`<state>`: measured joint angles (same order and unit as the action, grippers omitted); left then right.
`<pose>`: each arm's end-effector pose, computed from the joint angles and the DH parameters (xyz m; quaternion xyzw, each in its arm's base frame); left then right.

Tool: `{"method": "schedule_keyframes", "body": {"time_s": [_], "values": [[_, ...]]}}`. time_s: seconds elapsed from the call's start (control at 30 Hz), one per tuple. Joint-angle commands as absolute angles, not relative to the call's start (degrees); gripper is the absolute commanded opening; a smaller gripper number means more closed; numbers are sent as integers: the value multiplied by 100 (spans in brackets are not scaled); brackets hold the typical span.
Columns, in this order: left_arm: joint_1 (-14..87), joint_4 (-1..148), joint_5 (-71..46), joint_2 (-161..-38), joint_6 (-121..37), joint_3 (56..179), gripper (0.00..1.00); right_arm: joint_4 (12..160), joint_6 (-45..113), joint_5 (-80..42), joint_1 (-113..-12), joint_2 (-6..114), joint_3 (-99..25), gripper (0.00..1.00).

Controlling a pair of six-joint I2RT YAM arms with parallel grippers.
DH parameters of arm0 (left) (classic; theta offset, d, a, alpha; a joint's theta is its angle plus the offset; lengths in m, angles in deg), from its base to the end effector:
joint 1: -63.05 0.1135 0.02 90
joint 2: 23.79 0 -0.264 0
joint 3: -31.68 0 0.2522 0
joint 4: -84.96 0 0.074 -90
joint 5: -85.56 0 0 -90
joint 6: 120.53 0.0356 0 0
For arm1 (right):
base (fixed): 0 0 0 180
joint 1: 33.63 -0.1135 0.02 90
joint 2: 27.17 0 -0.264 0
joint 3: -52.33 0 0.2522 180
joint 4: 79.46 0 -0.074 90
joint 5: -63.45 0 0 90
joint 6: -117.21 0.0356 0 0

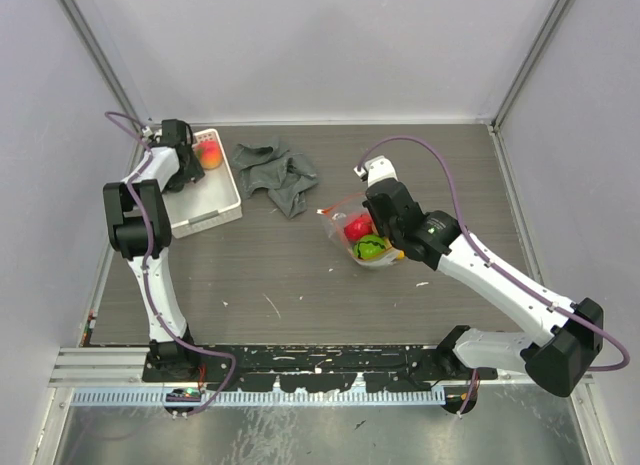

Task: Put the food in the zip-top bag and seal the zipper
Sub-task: Pick up the fake fruit from the bin.

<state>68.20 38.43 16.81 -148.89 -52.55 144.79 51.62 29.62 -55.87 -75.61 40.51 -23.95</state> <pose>0.4714 0.0554 0.1857 -0.2708 0.9078 0.1364 0.2898 0.1969 0.1537 0.3275 -0.1971 0.8621 -0.0591 0.4631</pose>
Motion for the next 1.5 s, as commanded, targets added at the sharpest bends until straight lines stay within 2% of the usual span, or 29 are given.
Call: {"method": "schedule_keyframes", "body": {"time_s": [0.0,0.23,0.37,0.63,0.77,1.17,1.47], "values": [[6929,4273,1742,-14954,-5113,14666,90,5380,2879,-5634,-7541,4073,-2406,0],[6929,4854,1949,-14984,-4996,14352,88,5382,2846,-5626,-7542,4150,-2397,0],[6934,5094,1967,-14980,-4911,14184,80,5382,2836,-5627,-7547,4180,-2392,0],[6921,5230,1798,-14663,-4798,13883,51,5382,2835,-5593,-7543,4201,-2387,0],[6897,5231,1642,-14314,-4849,13693,40,5382,2842,-5543,-7545,4171,-2409,0],[6655,4828,1281,-13191,-5311,13031,32,5382,2870,-5402,-7547,4117,-2461,0],[6333,4059,306,-12317,-5971,12866,28,5363,2935,-5357,-7547,3997,-2518,0]]}}
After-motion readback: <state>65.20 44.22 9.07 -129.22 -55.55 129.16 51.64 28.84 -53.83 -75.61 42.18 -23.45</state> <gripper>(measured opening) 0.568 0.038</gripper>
